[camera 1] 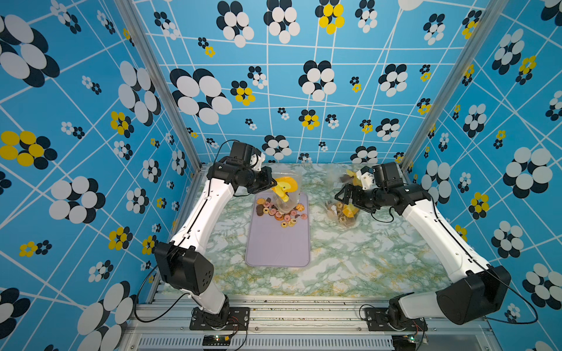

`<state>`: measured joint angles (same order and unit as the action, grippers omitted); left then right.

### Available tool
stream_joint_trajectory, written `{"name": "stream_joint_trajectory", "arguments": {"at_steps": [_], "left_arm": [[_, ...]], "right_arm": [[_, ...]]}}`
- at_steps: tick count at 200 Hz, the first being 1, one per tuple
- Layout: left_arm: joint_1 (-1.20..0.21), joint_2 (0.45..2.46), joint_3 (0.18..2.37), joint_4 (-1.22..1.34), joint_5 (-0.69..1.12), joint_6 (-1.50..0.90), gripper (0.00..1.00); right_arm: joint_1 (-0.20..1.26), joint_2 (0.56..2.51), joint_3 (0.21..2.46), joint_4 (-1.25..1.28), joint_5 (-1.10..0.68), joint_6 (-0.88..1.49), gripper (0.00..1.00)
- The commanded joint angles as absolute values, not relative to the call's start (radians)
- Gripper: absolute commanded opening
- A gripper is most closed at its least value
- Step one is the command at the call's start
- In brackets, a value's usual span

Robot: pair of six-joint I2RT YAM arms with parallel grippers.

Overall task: Pour cookies out of the ziploc bag
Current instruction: 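Pour the cookies out of the ziploc bag onto the tray.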

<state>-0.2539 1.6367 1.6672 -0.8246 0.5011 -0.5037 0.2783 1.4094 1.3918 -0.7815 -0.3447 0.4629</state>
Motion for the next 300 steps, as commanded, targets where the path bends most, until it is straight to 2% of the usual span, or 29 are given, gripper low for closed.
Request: {"name": "stream_joint_trajectory", "arguments": {"at_steps": [1,44,123,198,226,300], "left_arm": [[-0.234,1.693,1.559,-0.749,0.495,-0.506,0.00],[-0.216,1.784,1.555,-0.733,0.536,-0.505,0.00],[-0.216,1.721,1.835,-0.986,0.468,-0.475,0.00],[-0.195,1.848,1.681,-0.841,0.471,-0.474,0.00],[-0.185,1.886,1.692,-0.832,0.504,-0.479,0.00],[-0.102,1.914,2.082,-1.142,0.459,-0.366,0.00]], "right_arm": [[0.272,1.411,1.384,-0.788,-0.340,0.453,0.99],[0.261,1.445,1.380,-0.763,-0.356,0.447,0.99],[0.206,1.513,1.406,-0.743,-0.413,0.423,0.99],[0.194,1.556,1.427,-0.734,-0.434,0.420,0.99],[0.172,1.549,1.414,-0.731,-0.437,0.418,0.99],[0.156,1.568,1.420,-0.732,-0.448,0.408,0.99]]}}
